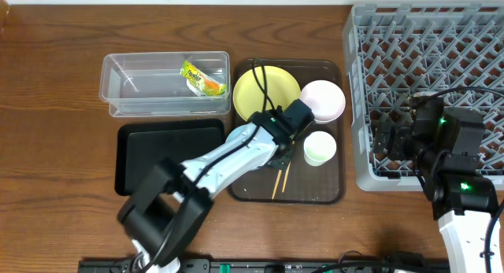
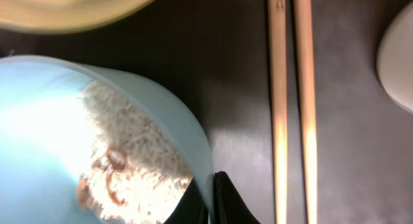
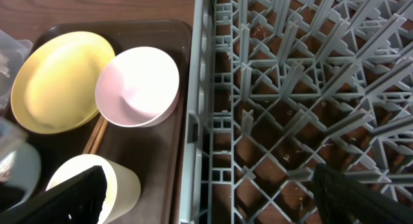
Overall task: Sort waste into correct bins and load items into the dishwasher rack
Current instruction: 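Grasp the rim of the light-blue bowl with left gripper, then tip the blue bowl over the black tray to pour out rice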
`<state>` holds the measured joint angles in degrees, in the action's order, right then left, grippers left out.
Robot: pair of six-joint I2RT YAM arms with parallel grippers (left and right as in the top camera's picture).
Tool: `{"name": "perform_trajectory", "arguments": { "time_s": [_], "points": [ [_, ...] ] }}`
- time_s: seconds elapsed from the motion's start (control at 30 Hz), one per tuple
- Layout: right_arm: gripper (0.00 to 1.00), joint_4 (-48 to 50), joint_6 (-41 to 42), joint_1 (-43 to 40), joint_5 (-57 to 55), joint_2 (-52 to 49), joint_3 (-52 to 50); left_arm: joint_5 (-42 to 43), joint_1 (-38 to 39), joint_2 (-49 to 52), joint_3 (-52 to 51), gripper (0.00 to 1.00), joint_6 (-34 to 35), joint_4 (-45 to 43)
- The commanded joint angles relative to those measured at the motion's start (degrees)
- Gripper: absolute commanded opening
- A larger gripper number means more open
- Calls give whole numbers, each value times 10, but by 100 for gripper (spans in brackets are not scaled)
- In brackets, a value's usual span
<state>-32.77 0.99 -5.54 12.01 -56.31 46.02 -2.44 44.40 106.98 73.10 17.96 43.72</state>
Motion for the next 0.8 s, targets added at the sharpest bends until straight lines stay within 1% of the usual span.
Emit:
{"name": "perform_trajectory", "arguments": {
  "time_s": [0.0,0.13,0.23,0.43,0.53,0.77],
  "points": [
    [99,0,-6,6,3,2,11,5,-24,-65,9,6,1,22],
    [99,0,-6,6,3,2,11,11,-68,-132,9,6,0,34],
    [99,0,-6,6,3,2,11,67,-119,-163,9,6,-7,40],
    [99,0,-6,6,3,2,11,251,-244,-166,-14,6,-52,44],
    [99,0,-6,6,3,2,11,374,-322,-163,-44,6,-104,36],
    [99,0,-6,6,3,2,11,573,-473,-161,-120,6,-207,30]
  ]
}}
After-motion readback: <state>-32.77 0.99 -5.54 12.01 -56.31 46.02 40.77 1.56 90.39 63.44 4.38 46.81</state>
